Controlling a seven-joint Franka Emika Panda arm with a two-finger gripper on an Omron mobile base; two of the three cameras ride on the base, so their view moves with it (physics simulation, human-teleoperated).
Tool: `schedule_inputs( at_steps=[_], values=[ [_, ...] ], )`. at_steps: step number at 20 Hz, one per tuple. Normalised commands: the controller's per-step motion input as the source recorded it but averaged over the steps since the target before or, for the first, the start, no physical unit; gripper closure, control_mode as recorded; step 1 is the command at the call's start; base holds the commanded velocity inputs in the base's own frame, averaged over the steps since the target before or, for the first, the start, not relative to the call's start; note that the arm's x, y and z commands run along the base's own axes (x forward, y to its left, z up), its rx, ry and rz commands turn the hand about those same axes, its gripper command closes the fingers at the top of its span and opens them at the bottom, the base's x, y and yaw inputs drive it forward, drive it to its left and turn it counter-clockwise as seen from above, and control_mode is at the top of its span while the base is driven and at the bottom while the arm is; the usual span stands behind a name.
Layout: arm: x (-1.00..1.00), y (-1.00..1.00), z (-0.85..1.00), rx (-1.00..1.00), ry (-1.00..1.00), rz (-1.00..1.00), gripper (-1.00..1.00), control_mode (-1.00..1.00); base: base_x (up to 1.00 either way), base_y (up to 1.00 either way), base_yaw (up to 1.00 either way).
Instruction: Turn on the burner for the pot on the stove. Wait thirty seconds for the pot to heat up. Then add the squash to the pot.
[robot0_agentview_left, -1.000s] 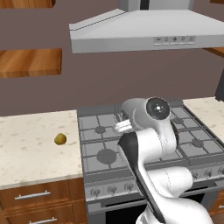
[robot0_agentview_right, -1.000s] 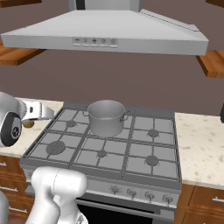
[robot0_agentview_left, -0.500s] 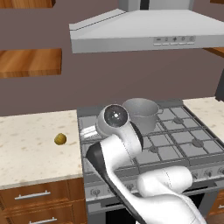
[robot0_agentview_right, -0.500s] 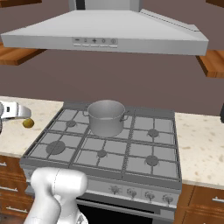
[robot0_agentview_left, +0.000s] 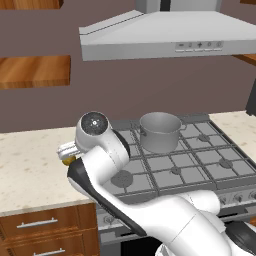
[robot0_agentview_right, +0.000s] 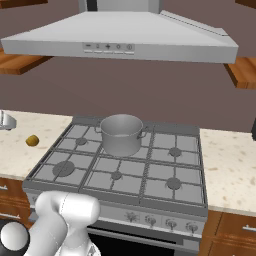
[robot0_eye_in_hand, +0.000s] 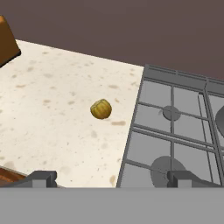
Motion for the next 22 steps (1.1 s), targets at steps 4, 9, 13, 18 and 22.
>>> schedule_inputs(
  at_steps=[4, 9, 13, 18, 22],
  values=[
    [0.01, 0.00, 0.00, 0.00, 0.00, 0.00, -1.00, -1.00, 0.00, 0.00, 0.00],
    [0.09, 0.00, -0.31, 0.00, 0.05, 0.00, -1.00, -1.00, 0.00, 0.00, 0.00],
    [0.11, 0.00, -0.35, 0.00, 0.07, 0.00, -1.00, -1.00, 0.00, 0.00, 0.00],
    [0.00, 0.00, -0.26, 0.03, 0.01, 0.00, -1.00, -1.00, 0.00, 0.00, 0.00],
    [0.12, 0.00, -0.25, 0.11, 0.00, 0.01, -1.00, -1.00, 0.00, 0.00, 0.00]
  ],
)
